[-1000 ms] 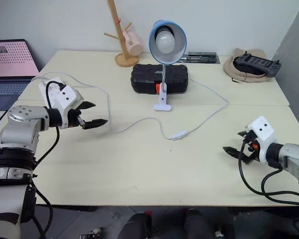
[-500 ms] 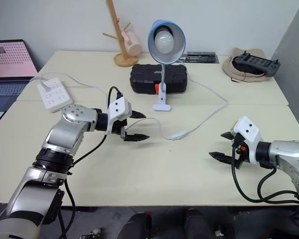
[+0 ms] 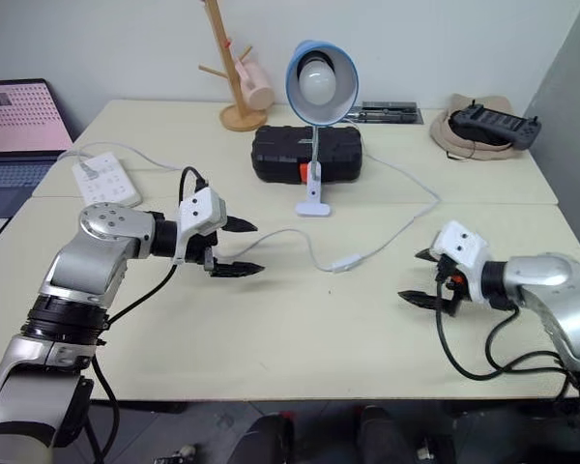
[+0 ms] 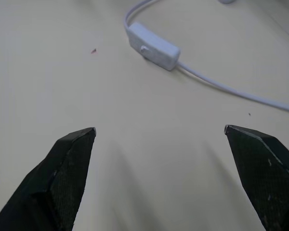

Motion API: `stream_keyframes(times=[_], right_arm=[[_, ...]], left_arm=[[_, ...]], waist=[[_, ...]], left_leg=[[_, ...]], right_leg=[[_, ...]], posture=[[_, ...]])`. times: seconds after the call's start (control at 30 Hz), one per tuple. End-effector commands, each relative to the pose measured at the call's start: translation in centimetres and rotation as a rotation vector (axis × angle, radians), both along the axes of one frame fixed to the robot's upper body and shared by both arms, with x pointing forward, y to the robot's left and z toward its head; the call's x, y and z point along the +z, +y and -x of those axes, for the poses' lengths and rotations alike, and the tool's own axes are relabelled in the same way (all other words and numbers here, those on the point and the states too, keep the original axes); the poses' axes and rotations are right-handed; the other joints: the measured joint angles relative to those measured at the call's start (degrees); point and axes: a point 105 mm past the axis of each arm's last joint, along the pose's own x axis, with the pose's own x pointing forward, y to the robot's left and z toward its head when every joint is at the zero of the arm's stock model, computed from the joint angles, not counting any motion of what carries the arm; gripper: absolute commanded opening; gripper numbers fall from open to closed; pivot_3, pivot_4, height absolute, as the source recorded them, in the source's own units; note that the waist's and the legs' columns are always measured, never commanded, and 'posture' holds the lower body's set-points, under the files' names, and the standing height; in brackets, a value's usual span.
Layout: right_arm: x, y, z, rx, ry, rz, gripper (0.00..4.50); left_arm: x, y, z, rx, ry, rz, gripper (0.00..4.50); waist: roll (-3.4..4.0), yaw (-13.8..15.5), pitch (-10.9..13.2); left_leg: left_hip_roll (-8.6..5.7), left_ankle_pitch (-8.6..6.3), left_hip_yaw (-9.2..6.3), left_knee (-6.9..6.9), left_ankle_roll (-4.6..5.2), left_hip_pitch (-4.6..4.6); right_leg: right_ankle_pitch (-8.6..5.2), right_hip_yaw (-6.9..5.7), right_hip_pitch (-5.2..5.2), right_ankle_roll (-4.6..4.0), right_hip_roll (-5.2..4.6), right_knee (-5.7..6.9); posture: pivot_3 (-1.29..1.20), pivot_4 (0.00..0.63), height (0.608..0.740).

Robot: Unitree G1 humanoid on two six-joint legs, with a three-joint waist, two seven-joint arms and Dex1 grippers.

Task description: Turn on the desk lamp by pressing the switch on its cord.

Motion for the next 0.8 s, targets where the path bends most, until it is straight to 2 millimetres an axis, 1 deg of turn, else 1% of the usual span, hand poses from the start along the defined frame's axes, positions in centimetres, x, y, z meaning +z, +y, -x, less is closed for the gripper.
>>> stream_keyframes(times=[0.03, 0.07, 0.13, 0.23, 0.3, 0.37, 0.47, 0.6, 0.73, 0.8], right_arm=[[0.1, 2.0, -3.2, 0.15, -0.041, 0.057, 4.5], [0.2, 2.7, -4.3, 0.171, -0.053, 0.065, 4.5], [0.1, 3.6, -5.7, 0.217, -0.064, 0.087, 4.5], [-0.1, 5.0, -6.7, 0.283, -0.054, 0.093, 4.5], [-0.5, 6.0, -7.0, 0.32, -0.036, 0.088, 4.5], [-1.1, 6.6, -7.5, 0.338, -0.026, 0.108, 4.5], [-2.1, 6.8, -7.7, 0.362, -0.005, 0.143, 4.5], [-3.1, 6.6, -7.7, 0.376, 0.034, 0.178, 4.5], [-3.6, 6.0, -7.7, 0.379, 0.051, 0.211, 4.5], [-3.5, 5.9, -7.7, 0.376, 0.055, 0.2, 4.14]], left_arm=[[0.8, 0.9, 0.9, 0.02, -0.028, -0.001, 4.49], [0.9, 1.1, 1.0, 0.034, -0.028, 0.005, 4.49], [0.9, 1.1, 1.5, 0.051, -0.026, 0.019, 4.49], [0.7, 1.0, 2.3, 0.061, -0.015, 0.027, 4.49], [0.5, 1.1, 2.8, 0.075, -0.007, 0.029, 4.49], [0.4, 1.2, 3.1, 0.086, -0.004, 0.031, 4.49], [0.5, 1.3, 3.4, 0.093, -0.001, 0.032, 4.49], [0.6, 1.7, 3.7, 0.105, 0.002, 0.032, 4.49], [0.6, 1.8, 3.8, 0.108, 0.003, 0.03, 4.49], [0.7, 1.9, 3.8, 0.111, 0.002, 0.03, 4.5]], waist=[[0.02, -0.7, 0.0], [0.08, -0.8, 0.1], [0.1, -1.2, 0.1], [0.1, -1.1, 0.1], [0.1, -0.9, 0.1], [0.1, -0.6, 0.1], [0.1, -0.1, 0.1], [0.1, -0.3, 0.1], [0.1, -0.3, 0.1], [0.1, -0.2, 0.1]], left_leg=[[0.0, 0.0, 0.05, -0.01, 0.0, 0.03], [0.02, 0.01, 0.16, -0.02, -0.01, 0.05], [0.06, 0.01, 0.17, -0.03, -0.02, 0.05], [0.11, 0.03, 0.07, -0.04, -0.05, -0.04], [0.18, 0.09, 0.01, -0.03, -0.17, -0.07], [0.15, 0.1, 0.03, -0.04, -0.18, -0.08], [0.1, 0.1, 0.03, -0.01, -0.17, -0.08], [0.03, 0.1, 0.01, -0.01, -0.17, -0.03], [0.03, 0.12, 0.0, -0.03, -0.21, 0.0], [0.03, 0.12, 0.01, -0.02, -0.21, 0.0]], right_leg=[[0.0, 0.02, 0.01, 0.0, 0.04, -0.01], [0.04, 0.13, -0.05, -0.05, 0.06, 0.0], [0.04, 0.13, -0.11, -0.07, 0.09, 0.06], [0.06, 0.07, -0.18, -0.11, 0.09, 0.07], [0.06, 0.02, -0.19, -0.11, 0.02, 0.05], [0.06, 0.04, -0.19, -0.11, -0.09, 0.04], [0.07, 0.04, -0.16, -0.11, -0.17, 0.07], [0.07, 0.02, -0.14, -0.11, -0.17, 0.09], [0.07, 0.03, -0.14, -0.11, -0.13, 0.1], [0.07, 0.02, -0.11, -0.11, -0.15, 0.1]], posture=[[0.0, 0.15, 0.74], [0.0, 0.15, 0.74], [0.0, 0.15, 0.74], [0.0, 0.15, 0.74], [0.0, 0.15, 0.74], [0.0, 0.15, 0.74], [0.0, 0.15, 0.74], [0.0, 0.15, 0.74], [0.0, 0.15, 0.74], [0.0, 0.15, 0.74]])
